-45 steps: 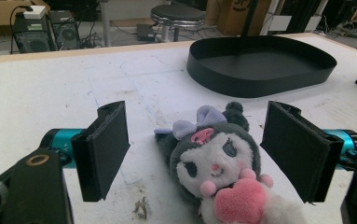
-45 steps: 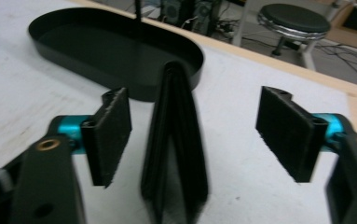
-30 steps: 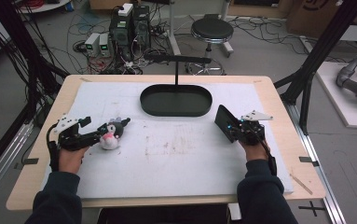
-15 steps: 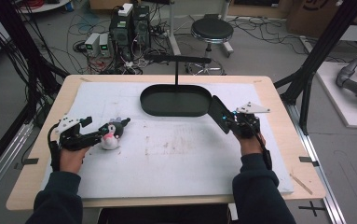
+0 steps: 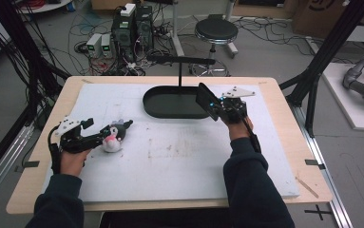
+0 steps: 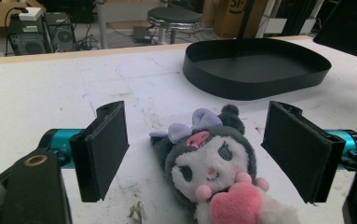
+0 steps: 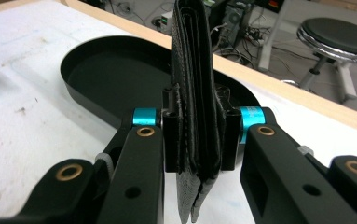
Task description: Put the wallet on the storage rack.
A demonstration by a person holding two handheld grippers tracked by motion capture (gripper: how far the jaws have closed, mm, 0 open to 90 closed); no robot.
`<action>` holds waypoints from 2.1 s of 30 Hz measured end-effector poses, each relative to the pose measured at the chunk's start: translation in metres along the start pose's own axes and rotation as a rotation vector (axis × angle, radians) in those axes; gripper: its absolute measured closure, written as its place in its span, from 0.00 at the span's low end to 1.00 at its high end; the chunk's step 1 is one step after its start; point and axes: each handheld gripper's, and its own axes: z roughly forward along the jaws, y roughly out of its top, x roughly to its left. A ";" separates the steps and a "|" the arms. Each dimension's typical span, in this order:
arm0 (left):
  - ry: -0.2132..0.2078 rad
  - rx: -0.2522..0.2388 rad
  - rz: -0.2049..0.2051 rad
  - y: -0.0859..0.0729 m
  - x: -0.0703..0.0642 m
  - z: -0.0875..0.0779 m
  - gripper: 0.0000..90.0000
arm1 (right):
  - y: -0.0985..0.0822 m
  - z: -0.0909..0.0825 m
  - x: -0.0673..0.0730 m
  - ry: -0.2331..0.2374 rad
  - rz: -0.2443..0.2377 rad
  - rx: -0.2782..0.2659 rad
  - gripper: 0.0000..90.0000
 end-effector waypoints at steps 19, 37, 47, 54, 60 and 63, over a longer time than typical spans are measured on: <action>0.009 -0.005 -0.001 0.000 0.001 0.000 0.22 | 0.019 0.061 0.000 -0.092 -0.048 0.035 0.86; 0.011 -0.004 0.003 0.000 0.001 0.000 0.22 | 0.008 0.095 -0.004 -0.258 -0.143 0.071 0.86; 0.012 -0.001 0.003 0.000 0.001 0.000 0.22 | 0.007 0.105 0.003 -0.228 -0.107 0.068 0.86; 0.014 -0.002 0.000 0.000 0.000 0.000 0.22 | 0.005 0.111 0.013 -0.158 -0.135 0.078 0.81; 0.017 -0.005 0.002 0.000 0.001 -0.001 0.22 | 0.004 0.109 0.010 -0.148 -0.069 0.027 0.87; 0.016 0.001 0.003 0.000 0.001 0.000 0.22 | 0.007 0.106 0.009 -0.140 -0.062 -0.042 0.87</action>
